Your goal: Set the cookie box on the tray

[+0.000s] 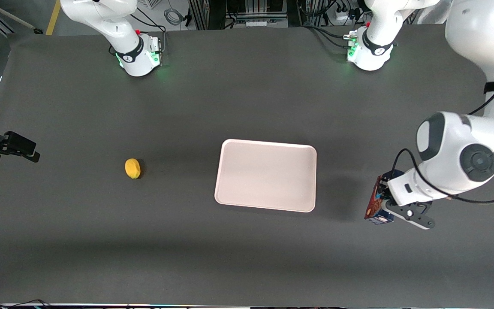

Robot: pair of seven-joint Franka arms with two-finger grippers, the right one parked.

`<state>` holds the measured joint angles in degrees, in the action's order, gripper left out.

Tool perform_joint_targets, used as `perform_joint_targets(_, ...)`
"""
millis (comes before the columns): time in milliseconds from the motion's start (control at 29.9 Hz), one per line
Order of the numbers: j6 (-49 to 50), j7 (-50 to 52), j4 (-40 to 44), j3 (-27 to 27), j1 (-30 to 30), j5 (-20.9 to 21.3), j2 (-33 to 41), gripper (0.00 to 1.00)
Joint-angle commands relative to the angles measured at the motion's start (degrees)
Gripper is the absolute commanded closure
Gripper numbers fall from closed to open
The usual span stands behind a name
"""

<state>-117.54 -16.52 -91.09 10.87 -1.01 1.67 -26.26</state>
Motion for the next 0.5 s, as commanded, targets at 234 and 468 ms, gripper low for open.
perform_joint_targets(234,13.1,17.6,6.9,-0.1,4.4,-3.3,5.4,0.85)
perform_joint_targets(468,13.8,27.3,7.9,0.3,7.3,-4.7,6.7,0.85)
